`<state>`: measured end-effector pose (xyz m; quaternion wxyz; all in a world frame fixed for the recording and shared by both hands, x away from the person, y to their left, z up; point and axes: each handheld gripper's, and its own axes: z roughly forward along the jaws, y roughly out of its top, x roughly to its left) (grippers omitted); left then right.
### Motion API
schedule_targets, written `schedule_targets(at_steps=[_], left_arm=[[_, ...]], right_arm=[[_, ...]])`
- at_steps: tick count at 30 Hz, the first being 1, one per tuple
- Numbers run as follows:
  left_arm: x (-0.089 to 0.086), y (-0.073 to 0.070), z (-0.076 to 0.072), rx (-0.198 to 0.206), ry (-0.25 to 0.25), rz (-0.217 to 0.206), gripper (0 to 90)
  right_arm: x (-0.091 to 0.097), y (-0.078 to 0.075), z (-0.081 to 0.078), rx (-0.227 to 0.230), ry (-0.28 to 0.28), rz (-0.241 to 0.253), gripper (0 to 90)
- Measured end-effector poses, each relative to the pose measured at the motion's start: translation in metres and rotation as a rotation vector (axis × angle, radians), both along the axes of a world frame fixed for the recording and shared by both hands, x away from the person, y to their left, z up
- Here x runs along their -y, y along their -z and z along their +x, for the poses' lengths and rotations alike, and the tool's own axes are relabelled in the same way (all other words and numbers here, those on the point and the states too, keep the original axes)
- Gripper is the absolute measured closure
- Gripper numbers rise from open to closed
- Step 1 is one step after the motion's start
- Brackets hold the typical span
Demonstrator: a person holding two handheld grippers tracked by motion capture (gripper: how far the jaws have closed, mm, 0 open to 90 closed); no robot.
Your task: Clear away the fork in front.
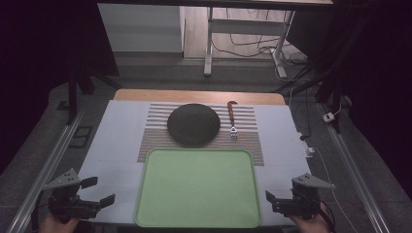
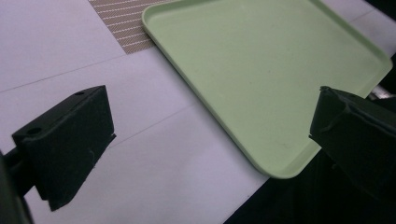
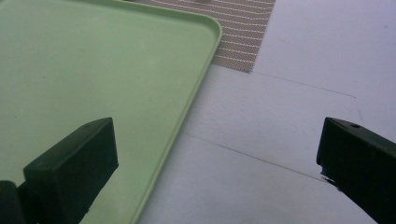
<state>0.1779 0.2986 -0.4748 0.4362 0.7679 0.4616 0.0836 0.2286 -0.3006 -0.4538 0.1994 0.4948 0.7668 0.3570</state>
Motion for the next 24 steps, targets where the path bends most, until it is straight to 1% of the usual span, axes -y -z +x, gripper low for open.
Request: schedule_targets(at_steps=[1,2,3,8,11,15,17,24], left_arm=[[0.0027,-0.0003,-0.0006,0.002,0.002,0.022,0.0],[0.0027,-0.0003,-0.0006,0.002,0.002,0.022,0.0],[0.0033,-0.0003,-0.0004,0.002,0.003,0.031,0.0],[0.0032,0.0003,0.0012,-0.01,0.006,0.032,0.0],[0.0049,0.0001,0.0013,-0.01,0.009,0.046,0.0],[0.0059,-0.0002,0.0013,-0.012,0.016,0.042,0.0],[0.0062,0.0,0.0016,-0.013,0.012,0.046,0.0],[0.005,0.0007,0.0029,-0.028,0.005,0.037,0.0]], right_arm=[[0.0004,-0.0002,-0.0003,0.001,-0.005,0.007,0.0],[0.0006,-0.0004,-0.0004,-0.001,-0.007,0.009,0.0],[0.0006,-0.0003,-0.0001,-0.003,-0.011,0.009,0.0],[-0.0001,0.0002,0.0009,-0.013,-0.024,0.011,0.0],[0.0003,0.0003,0.0013,-0.016,-0.026,0.014,0.0],[0.0001,0.0003,0.0013,-0.016,-0.028,0.013,0.0],[-0.0003,0.0003,0.0012,-0.015,-0.028,0.01,0.0],[-0.0012,0.0002,0.0014,-0.018,-0.04,0.008,0.0]])
